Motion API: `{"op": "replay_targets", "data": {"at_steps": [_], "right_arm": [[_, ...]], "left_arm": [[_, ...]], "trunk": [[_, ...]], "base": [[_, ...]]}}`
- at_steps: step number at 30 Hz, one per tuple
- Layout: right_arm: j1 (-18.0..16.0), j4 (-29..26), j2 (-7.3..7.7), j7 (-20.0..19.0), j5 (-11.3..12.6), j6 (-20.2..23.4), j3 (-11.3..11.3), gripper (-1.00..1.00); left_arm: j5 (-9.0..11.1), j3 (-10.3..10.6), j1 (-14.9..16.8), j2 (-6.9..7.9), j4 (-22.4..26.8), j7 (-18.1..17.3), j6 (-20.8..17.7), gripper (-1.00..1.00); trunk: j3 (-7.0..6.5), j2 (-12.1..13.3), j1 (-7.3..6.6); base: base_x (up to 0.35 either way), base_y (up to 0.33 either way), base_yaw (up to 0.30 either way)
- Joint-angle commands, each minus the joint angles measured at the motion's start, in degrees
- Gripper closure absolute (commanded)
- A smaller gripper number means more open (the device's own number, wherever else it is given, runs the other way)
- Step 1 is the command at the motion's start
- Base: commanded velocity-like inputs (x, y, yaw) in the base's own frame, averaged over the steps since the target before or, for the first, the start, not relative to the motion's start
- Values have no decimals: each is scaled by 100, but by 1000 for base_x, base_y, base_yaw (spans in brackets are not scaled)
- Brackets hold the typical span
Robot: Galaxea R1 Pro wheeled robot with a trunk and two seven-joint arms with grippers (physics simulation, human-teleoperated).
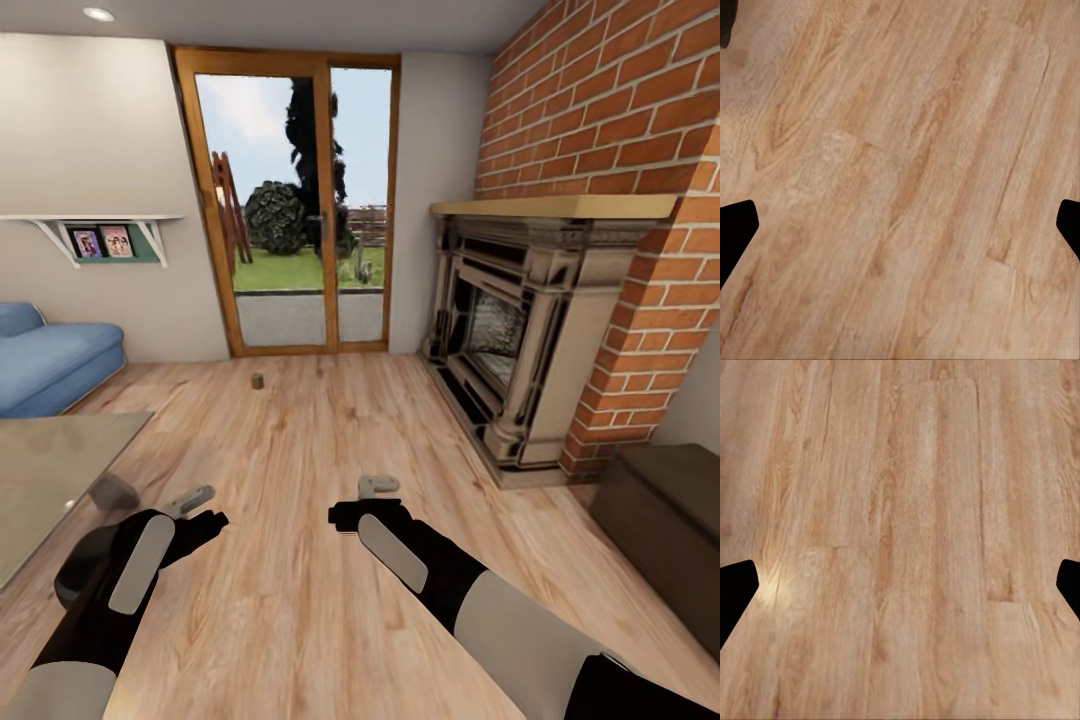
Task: Place each of the two pumpkins and all three candles from the living room inside a cabinet in the living room (use any cabinet), then make sure every cabinet is closed, and position the cauldron so it is next to a table in the living room.
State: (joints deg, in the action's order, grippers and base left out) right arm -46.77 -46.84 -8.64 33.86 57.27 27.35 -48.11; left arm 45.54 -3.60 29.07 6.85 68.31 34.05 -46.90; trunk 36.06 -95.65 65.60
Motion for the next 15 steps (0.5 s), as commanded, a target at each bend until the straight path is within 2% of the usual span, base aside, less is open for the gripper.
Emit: {"op": "replay_targets", "data": {"at_steps": [1,15], "right_arm": [[-7,-8,2,44,39,7,-16,-100],[-7,-10,-6,42,39,7,-15,-100]], "left_arm": [[60,0,4,1,8,55,-10,-100],[60,0,2,1,7,58,-9,-100]], "trunk": [[6,-3,3],[6,-3,3]], "base": [[335,0,98],[335,0,12]]}}
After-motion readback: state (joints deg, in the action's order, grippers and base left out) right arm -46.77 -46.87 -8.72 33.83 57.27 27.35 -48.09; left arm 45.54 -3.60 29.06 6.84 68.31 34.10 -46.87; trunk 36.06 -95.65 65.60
